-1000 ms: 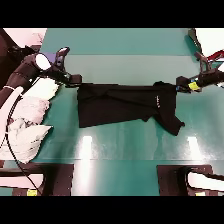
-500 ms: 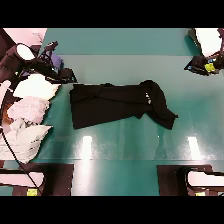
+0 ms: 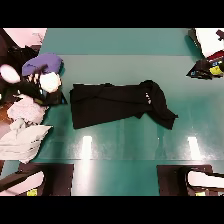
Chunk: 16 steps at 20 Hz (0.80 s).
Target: Fold the shirts.
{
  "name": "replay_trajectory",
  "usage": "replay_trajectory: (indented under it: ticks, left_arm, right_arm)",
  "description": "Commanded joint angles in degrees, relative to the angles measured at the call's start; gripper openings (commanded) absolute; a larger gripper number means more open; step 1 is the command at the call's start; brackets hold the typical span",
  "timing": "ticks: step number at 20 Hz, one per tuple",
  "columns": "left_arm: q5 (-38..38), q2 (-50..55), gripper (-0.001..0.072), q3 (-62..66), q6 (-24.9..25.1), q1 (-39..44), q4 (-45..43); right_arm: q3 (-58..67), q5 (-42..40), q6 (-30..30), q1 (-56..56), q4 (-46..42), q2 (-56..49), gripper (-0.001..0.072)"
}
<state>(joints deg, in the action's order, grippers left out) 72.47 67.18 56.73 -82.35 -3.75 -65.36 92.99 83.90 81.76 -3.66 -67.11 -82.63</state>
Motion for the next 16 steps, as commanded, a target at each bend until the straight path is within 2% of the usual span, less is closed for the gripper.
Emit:
replay_trajectory:
  ticks: [1,6,13,15,16]
  left_arm:
    - [-5.57,-9.38,0.0662,-18.36,0.92,-0.46,4.83]
    - [-13.49,-10.45,0.0661,-29.18,4.87,-0.46,16.39]
    - [-21.44,-10.38,0.0661,-30.95,6.23,3.89,20.35]
    - [-24.61,-10.34,0.0661,-30.95,4.68,5.77,20.79]
    - [-25.55,-10.34,0.0632,-30.95,4.2,6.03,21.03]
  right_arm:
    - [0.09,2.16,-0.9,0.02,0.68,0.63,0.0328]
    - [0.09,2.29,-1.29,0.0,5.77,0.61,0.0328]
    - [0.09,2.27,-1.27,0.02,6.12,0.61,0.0328]
    - [0.09,2.71,-1.27,0.04,6.12,0.61,0.0327]
    - [0.09,3.08,-1.27,0.04,6.12,0.61,0.0327]
